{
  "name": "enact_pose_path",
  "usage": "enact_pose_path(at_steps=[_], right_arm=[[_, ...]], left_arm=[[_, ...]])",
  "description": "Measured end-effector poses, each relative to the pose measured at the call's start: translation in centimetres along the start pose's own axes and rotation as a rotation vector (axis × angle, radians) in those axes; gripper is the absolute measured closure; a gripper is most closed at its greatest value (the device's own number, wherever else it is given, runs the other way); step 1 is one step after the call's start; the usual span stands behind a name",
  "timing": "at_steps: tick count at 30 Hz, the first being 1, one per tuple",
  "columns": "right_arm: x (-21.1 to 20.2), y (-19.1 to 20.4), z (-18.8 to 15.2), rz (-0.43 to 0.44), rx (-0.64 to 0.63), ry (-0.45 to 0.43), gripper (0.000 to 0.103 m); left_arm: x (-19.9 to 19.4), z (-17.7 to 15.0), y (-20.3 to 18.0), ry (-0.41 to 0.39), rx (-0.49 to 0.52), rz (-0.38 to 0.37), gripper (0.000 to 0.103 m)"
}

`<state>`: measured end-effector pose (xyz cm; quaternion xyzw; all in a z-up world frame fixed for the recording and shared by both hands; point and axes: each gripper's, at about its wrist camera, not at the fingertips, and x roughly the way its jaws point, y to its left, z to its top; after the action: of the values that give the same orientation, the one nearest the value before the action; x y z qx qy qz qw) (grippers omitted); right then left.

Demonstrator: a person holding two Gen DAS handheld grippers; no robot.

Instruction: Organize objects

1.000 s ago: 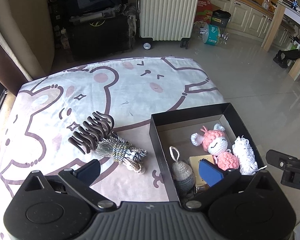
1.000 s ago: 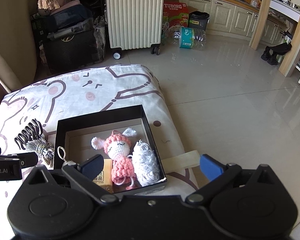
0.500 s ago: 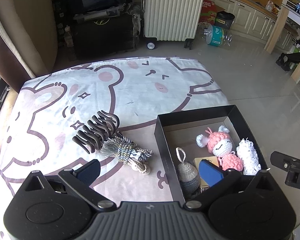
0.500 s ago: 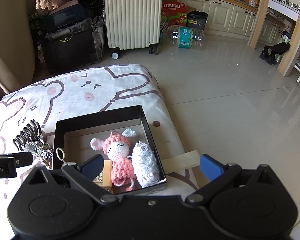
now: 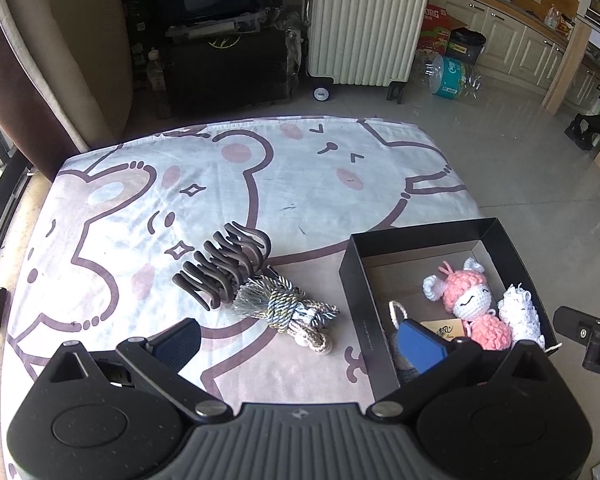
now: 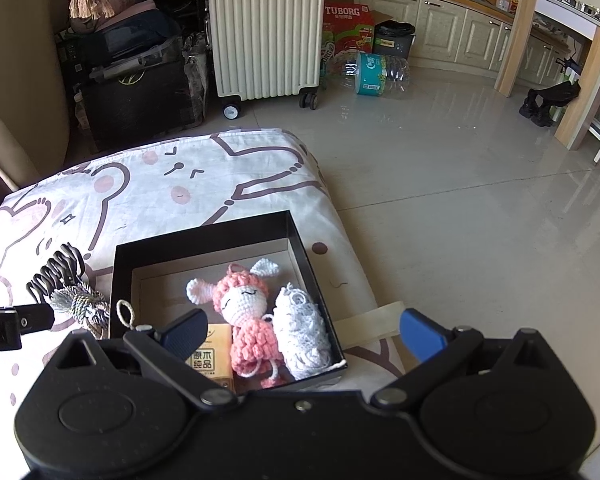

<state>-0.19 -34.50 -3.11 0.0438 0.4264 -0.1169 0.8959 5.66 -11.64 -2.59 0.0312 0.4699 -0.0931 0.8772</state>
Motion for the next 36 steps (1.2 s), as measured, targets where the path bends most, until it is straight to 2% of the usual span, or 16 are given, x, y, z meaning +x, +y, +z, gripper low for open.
enact_pose_path(at_steps=[6, 17, 36], right_arm=[[0.7, 1.8, 0.1, 0.027, -0.006, 0.000, 0.000], [1.4, 5.5, 0.4, 0.086, -0.045, -0.001, 0.000], [1.6, 10.7, 0.2, 0.173, -0.114, 0.002, 0.000]], left_arm=[[-0.2, -0.1, 2.0, -0.012, -0.005, 0.030, 0.000], [-0.4, -0.5, 6.5, -0.010, -0.071, 0.088, 0.000], [-1.5, -1.8, 11.3, -0.019, -0.124, 0.143, 0.000]])
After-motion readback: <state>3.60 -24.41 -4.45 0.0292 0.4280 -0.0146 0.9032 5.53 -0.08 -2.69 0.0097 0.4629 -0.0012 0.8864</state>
